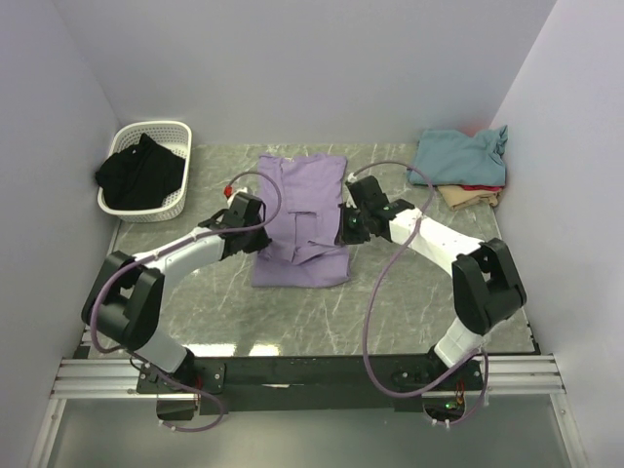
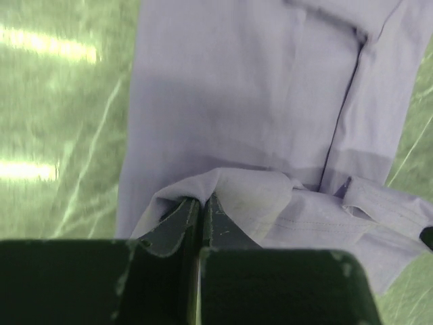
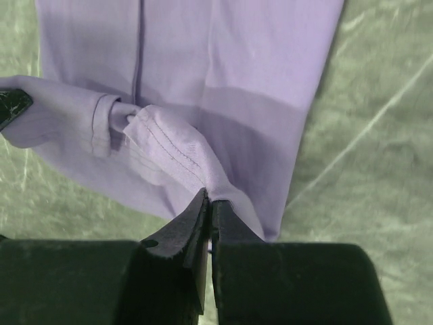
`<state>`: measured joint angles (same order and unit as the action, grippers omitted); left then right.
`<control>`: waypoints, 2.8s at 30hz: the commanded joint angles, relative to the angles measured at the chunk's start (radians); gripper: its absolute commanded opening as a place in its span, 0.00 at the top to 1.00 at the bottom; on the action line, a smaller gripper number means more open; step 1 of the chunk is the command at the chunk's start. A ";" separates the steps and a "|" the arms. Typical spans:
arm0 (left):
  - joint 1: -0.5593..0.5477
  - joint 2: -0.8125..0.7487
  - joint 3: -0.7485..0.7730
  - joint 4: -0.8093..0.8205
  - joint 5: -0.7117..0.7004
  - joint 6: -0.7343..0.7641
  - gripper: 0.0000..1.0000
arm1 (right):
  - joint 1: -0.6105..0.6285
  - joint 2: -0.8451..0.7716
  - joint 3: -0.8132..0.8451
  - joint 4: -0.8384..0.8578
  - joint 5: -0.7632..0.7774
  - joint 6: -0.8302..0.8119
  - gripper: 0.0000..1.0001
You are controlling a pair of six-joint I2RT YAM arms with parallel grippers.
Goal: Fold and stack the t-shirts
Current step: Fold the tshirt
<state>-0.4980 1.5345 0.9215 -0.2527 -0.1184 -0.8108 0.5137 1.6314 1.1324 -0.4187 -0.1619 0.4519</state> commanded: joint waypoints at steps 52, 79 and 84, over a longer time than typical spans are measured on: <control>0.015 0.067 0.002 0.084 0.280 0.117 0.01 | 0.019 0.110 0.047 0.075 -0.192 -0.032 0.43; 0.124 0.335 0.330 0.090 0.223 0.226 0.01 | -0.107 0.352 0.329 0.044 -0.113 -0.117 0.43; 0.136 0.378 0.390 0.102 0.233 0.220 0.01 | -0.116 0.285 0.365 0.041 -0.110 -0.137 0.42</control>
<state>-0.3672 1.8938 1.2453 -0.1860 0.1085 -0.6125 0.4049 1.9854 1.4372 -0.3843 -0.2810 0.3527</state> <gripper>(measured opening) 0.995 0.573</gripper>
